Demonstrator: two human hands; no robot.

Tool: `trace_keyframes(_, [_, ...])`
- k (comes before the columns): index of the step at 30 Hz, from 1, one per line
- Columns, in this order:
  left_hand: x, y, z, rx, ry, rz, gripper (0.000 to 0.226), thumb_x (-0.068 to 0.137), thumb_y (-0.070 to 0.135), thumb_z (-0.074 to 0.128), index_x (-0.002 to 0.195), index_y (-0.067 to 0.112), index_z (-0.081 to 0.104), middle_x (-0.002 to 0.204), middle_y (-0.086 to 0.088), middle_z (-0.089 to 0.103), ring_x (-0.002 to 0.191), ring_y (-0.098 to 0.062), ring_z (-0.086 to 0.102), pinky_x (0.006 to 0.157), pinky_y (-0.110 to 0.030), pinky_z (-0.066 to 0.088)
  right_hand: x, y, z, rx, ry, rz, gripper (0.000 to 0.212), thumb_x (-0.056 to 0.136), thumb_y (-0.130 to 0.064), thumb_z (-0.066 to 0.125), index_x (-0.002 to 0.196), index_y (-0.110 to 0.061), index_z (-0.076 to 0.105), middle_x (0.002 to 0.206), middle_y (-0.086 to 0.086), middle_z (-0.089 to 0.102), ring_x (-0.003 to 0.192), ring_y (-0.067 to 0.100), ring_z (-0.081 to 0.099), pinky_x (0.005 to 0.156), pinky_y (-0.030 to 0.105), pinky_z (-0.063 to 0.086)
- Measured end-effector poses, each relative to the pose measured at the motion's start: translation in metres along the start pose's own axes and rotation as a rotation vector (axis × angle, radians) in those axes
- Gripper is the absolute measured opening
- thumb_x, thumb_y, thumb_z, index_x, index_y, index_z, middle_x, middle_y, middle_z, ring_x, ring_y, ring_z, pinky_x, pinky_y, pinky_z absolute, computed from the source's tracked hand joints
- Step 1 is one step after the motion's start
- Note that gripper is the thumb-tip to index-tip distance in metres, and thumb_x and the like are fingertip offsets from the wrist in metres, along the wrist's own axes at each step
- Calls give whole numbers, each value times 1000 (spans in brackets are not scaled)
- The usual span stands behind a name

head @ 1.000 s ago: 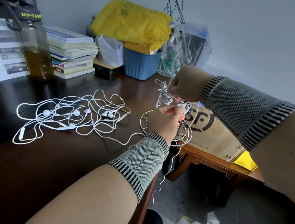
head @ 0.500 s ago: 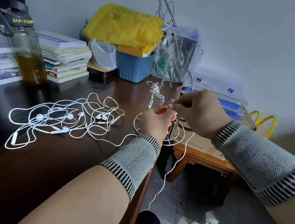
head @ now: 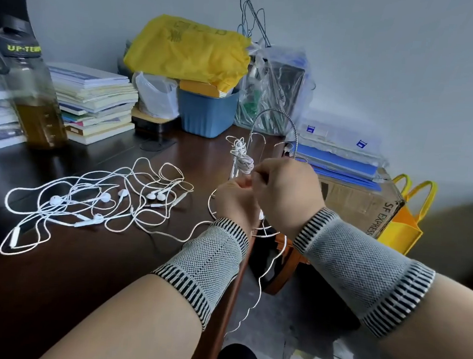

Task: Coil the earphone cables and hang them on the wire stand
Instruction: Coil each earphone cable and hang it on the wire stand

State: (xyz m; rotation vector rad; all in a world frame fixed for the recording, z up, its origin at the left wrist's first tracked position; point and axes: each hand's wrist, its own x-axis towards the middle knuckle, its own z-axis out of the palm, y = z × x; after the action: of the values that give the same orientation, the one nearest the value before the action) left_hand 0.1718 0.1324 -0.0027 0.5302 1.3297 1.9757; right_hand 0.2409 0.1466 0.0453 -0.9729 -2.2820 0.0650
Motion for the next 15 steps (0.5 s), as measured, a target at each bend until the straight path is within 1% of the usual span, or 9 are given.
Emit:
trace_keyframes(1, [1,1,0,-19,-10,1,23,81,0,72,64,13,66,54,-4,60,48,-15,51,43,-20,41,-4,5,-1,14,20,-1,21,89,-24,55,85,-17,74,78,-2,67,72,19,60,63,25,41])
trace_keyframes(3, [3,-1,0,-31,-40,2,20,87,3,69,71,13,64,54,1,64,48,-8,59,46,-19,51,-12,19,-3,63,70,30,18,89,-21,57,84,-16,74,69,-6,59,63,13,53,56,23,34])
trace_keyframes(4, [3,-1,0,-17,-50,7,18,87,6,70,72,14,66,54,4,66,49,-5,61,50,-18,52,-14,26,-4,105,92,62,17,89,-20,59,82,-16,74,66,-8,58,60,11,52,54,21,35])
trace_keyframes(5, [4,-3,0,7,-50,15,14,85,9,73,73,14,69,56,5,68,52,-4,63,52,-18,53,-16,33,-4,149,103,104,15,89,-21,61,81,-17,73,65,-9,58,59,10,53,54,17,36])
trace_keyframes(6, [4,-4,1,40,-45,30,10,83,12,76,74,15,72,59,3,70,54,-5,63,53,-20,52,-17,39,-4,188,107,150,14,89,-22,62,80,-19,73,64,-10,60,59,9,55,55,17,39])
trace_keyframes(8, [3,-5,0,92,-26,71,7,80,17,79,74,17,75,64,1,72,56,-8,63,56,-24,52,-18,48,-4,252,106,214,13,89,-24,64,81,-17,72,66,-10,62,61,11,59,58,22,47])
trace_keyframes(11, [1,-5,1,87,-17,73,12,80,13,78,70,20,73,69,-3,74,65,-14,67,62,-28,55,-17,56,-2,310,59,274,13,88,-23,64,82,-15,72,66,-10,64,61,15,62,62,32,55])
trace_keyframes(13, [0,-5,1,65,-24,63,18,81,10,76,68,22,70,69,-2,74,71,-16,69,68,-31,56,-15,58,-1,356,25,301,12,88,-22,65,78,-16,71,68,-4,67,64,19,64,66,40,58])
trace_keyframes(15, [-1,-4,1,45,-33,53,17,81,10,76,71,22,69,67,1,73,73,-15,70,70,-28,57,-14,59,-2,378,3,325,14,87,-21,66,74,-19,69,70,1,69,69,24,67,68,44,58])
